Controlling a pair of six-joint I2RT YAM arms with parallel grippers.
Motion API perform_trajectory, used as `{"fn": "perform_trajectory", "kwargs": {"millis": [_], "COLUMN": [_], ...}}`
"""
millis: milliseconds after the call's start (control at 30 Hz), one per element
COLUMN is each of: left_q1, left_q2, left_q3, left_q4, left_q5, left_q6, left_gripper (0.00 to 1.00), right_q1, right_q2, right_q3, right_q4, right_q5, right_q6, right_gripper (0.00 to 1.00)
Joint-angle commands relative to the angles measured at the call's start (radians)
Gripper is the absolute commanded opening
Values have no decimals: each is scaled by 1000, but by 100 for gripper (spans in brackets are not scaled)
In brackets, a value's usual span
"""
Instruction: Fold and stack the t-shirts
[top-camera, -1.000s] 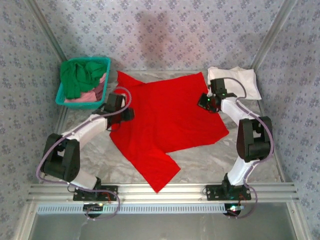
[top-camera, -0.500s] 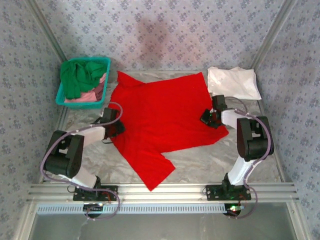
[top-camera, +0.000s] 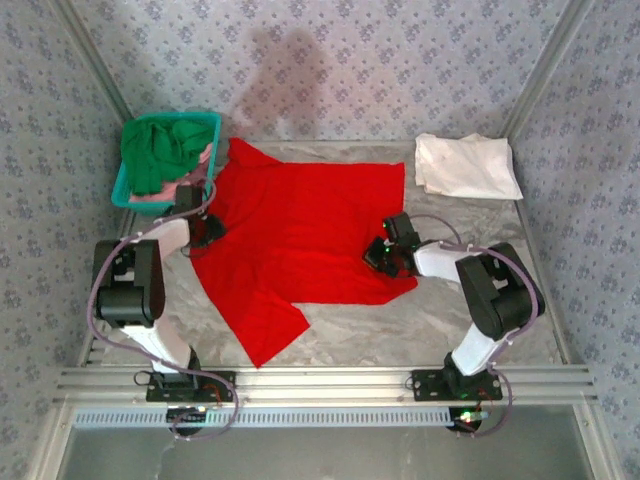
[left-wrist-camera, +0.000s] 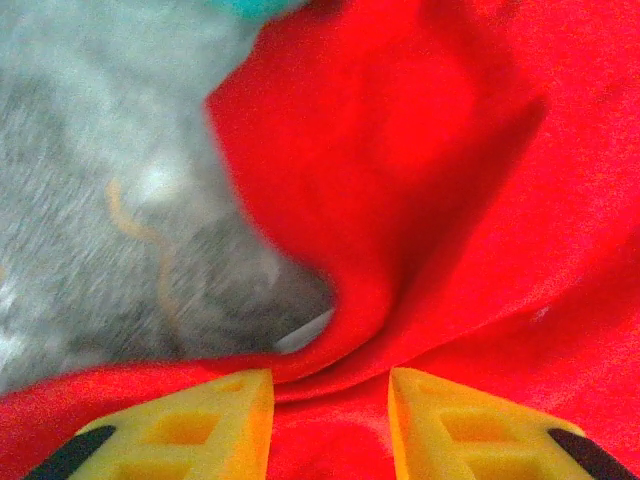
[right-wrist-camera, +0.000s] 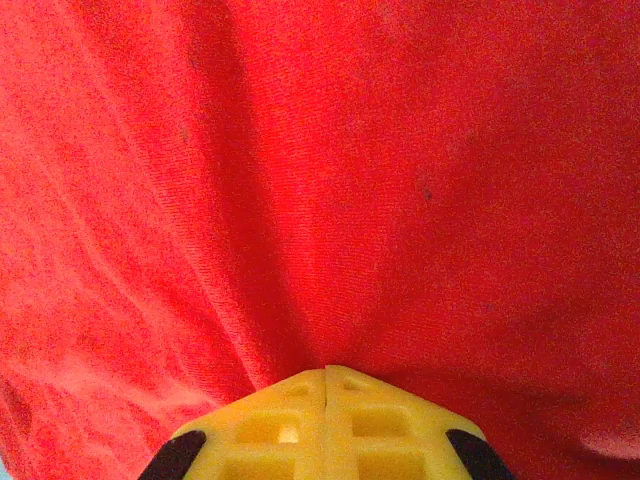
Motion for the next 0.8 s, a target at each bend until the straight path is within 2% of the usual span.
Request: {"fn": "perform_trajectory", "kwargs": {"millis": [0,67,167,267,400,500,700,767], "left_q1": [0,-15,-50,-73,-82,-113,-181,-188], "left_q2": [2,-46,-132,-141,-84,-82,-54,-64], "left_q3": [68,31,-62,-120,-142,-193,-214,-224], "left_q4": [-6,5,38,60,75,126,148,155], "left_q5": [62,68,55,54,100,96,88,81], "left_q6": [52,37,13,-2,-41,-81,-103,-106], "left_gripper": [36,36,38,39,39,39,39,39], "right_q1": [-5,-17,-33,-69,-93,-113,-161,-187], "right_q2": [-58,-99,-153,-124,30,162,474,543], "right_q3": [3,39,109,217,422,569,868,920], "right_q4": [-74,-138,-281,-388,-495,-512,-545,-538], "right_q5": [48,60,154,187,198,189,154,130], "right_q6": [67,1,-136,-277,-422,-449,-440,-406], "right_gripper": [0,3,7,8,10,7,3,3]}}
